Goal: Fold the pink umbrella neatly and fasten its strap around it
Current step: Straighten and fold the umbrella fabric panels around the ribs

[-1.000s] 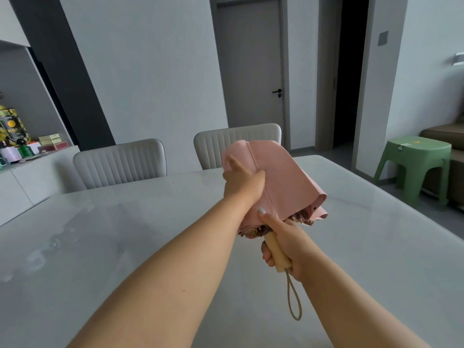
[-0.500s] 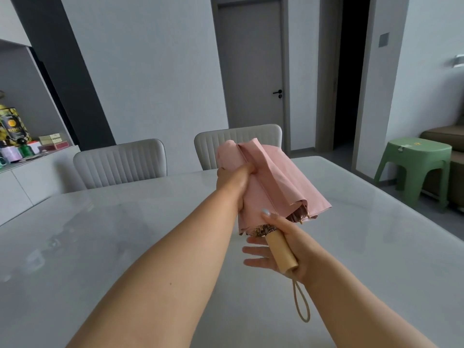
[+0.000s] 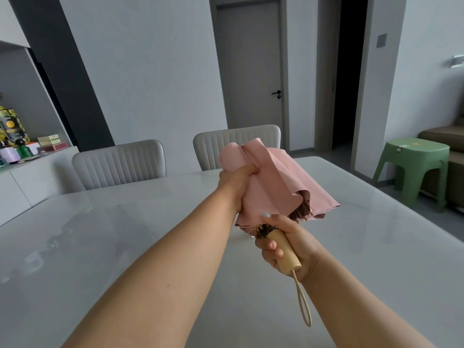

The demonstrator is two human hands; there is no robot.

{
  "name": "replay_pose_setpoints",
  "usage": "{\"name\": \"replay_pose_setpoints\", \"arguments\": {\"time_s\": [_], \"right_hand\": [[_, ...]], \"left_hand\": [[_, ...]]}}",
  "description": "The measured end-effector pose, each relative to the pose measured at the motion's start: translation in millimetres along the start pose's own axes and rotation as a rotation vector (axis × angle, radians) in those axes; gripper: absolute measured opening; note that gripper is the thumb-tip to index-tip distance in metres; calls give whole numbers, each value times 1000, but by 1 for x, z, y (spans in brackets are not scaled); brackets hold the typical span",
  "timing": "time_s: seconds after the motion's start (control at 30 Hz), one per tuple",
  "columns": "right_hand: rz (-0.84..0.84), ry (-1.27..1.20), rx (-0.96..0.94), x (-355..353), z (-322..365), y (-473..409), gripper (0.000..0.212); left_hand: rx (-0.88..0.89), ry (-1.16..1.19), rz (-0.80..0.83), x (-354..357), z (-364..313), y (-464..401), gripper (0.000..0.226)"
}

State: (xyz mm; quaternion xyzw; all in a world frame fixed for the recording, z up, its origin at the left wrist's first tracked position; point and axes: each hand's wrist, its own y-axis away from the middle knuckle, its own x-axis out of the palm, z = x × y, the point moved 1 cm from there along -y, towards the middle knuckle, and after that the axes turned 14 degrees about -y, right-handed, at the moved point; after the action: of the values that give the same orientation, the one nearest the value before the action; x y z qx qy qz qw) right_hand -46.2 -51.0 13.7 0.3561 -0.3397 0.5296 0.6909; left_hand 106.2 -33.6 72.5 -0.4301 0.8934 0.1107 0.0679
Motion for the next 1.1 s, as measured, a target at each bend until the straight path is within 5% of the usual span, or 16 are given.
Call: {"name": "replay_pose_setpoints", "arguments": {"time_s": [0.1,0.23,0.37,0.43,0.5,0.7,0.93,1.1], "right_hand": [[-27,64,-82,6,2,7,12],[-10,152,-191,5,2,7,24],[-3,209,-246,1,1,3,37],[-1,235,-243,0,1,2,39],[9,253,-231,-1,0,2,41],[31,292,-186,-1,-2,2,38],[63,267,-108,0,-6,2,29],[71,246,-74,4,-7,3,31]], "left_hand": [[22,-19,43,-3,-6,3,106],[119,-173,-86,-14,-22,18,116],[475,-586,-498,-26,-55,30,78],[609,-701,-537,-30,-76,30,59],[637,-804,-503,-34,-95,22,45],[288,-1080,-141,-40,-120,12,71],[186,-644,60,-50,-127,-2,66],[176,-572,129,-57,-121,0,33]]}}
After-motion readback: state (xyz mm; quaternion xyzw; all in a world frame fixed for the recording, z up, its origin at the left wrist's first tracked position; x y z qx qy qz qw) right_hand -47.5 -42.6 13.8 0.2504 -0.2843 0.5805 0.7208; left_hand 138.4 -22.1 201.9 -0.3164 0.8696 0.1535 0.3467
